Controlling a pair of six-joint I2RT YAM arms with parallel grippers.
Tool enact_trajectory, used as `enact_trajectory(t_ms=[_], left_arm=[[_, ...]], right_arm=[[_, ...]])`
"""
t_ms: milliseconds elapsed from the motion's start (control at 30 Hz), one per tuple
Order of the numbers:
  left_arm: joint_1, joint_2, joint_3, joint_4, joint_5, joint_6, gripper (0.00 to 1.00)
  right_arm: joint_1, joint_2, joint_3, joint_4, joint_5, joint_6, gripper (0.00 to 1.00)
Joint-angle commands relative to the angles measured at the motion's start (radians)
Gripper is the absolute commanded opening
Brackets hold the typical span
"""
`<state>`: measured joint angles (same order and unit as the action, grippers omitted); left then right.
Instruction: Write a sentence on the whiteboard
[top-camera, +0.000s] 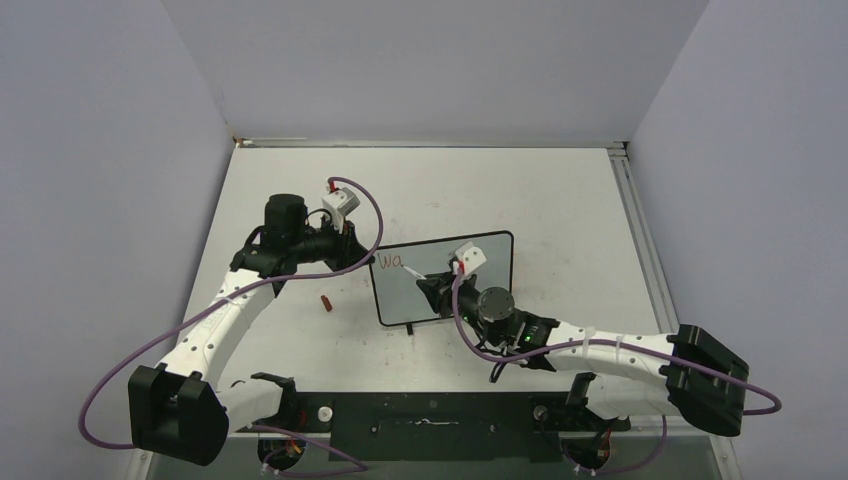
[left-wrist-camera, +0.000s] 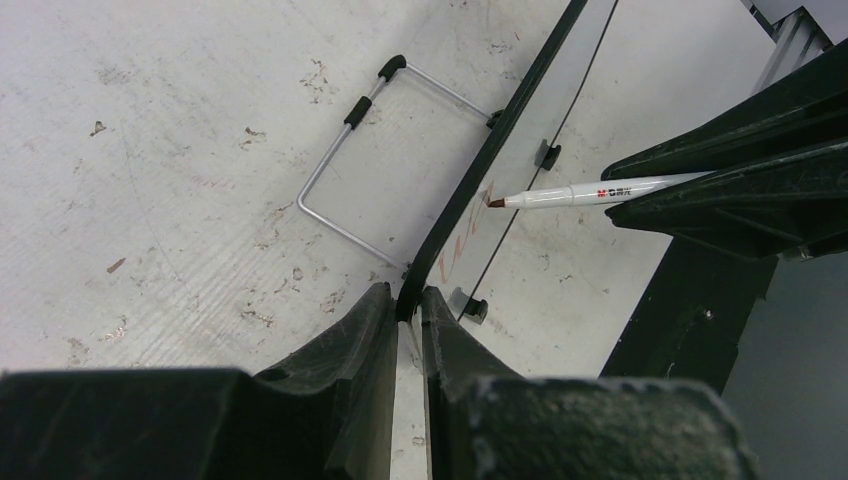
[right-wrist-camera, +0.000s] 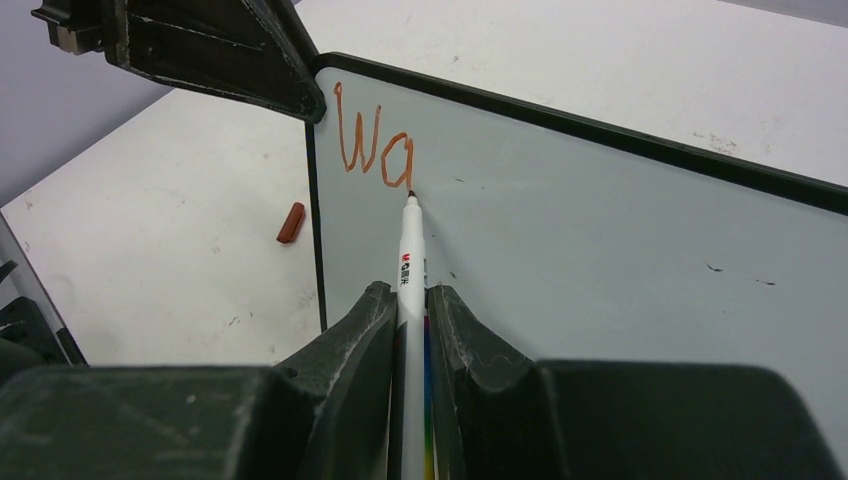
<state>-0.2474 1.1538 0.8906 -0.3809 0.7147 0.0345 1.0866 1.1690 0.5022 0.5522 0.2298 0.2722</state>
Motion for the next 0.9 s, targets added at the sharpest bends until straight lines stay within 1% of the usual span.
enact_trajectory(t_ms=[0, 300, 633, 867], left_arm=[[0.008, -0.004, 0.001, -0.029, -0.036, 0.018, 0.0], [0.007, -0.003, 0.001, -0.029, -0.038, 0.018, 0.0], [0.008, -0.003, 0.001, -0.029, -0.036, 0.02, 0.0], [0.008, -0.003, 0.0, -0.03, -0.037, 0.02, 0.0]], right_arm=[[-0.002, -0.034, -0.01, 0.013, 0.067, -0.002, 0.05], [0.007, -0.086, 0.008, 0.032, 0.029, -0.019, 0.05], [0.007, -0.034, 0.036, 0.079, 0.053, -0.05, 0.05], [0.007, -0.012, 0.049, 0.105, 0.035, -0.055, 0.05]])
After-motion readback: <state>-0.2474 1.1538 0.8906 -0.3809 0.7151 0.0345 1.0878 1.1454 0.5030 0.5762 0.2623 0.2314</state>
